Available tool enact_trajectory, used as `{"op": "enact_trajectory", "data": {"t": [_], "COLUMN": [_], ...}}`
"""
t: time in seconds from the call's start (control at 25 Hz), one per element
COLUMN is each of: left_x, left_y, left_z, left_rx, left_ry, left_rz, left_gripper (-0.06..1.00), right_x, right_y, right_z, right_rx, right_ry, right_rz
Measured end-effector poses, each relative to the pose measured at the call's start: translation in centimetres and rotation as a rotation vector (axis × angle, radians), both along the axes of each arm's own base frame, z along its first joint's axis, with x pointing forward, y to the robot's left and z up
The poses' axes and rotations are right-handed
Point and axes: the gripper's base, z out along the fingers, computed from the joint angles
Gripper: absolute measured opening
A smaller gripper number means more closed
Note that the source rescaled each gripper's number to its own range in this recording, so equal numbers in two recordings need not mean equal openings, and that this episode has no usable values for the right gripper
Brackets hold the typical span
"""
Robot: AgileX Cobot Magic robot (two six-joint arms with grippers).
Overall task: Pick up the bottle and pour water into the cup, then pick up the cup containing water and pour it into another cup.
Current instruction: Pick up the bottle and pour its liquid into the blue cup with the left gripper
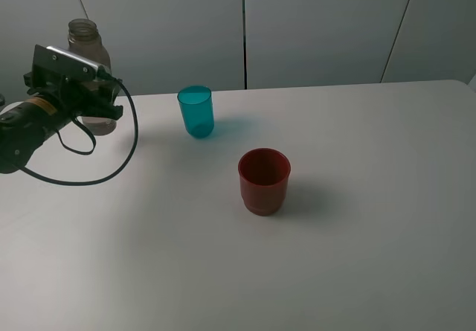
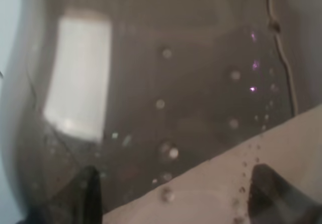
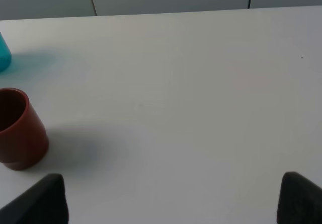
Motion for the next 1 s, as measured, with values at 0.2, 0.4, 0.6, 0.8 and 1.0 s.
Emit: {"op": "enact_trajectory", "data": {"t": [0.2, 0.4, 0.6, 0.8, 1.0], "left_x": [1.0, 2.5, 3.6, 4.2, 4.7], "left_y": [-0.3, -1.3, -2.7, -3.9, -4.6], "left_z": [0.8, 1.5, 2.4, 2.9, 3.2], "left_rx": [0.08, 0.152, 0.224, 0.31, 0.38], "left_ry": [0.087, 0.15, 0.158, 0.177, 0.207], "left_rz": [-0.036, -0.077, -0.118, -0.156, -0.182], "left_gripper": [0.01, 0.01, 0.01, 0.01, 0.01], "right_x": [0.0, 0.0, 0.0, 0.0, 0.0], "right_y": [0.0, 0.0, 0.0, 0.0, 0.0], "right_z": [0.0, 0.0, 0.0, 0.0, 0.0], "right_rx": [0.0, 0.0, 0.0, 0.0, 0.0], "right_ry": [0.0, 0.0, 0.0, 0.0, 0.0], "right_rz": [0.0, 0.0, 0.0, 0.0, 0.0]}}
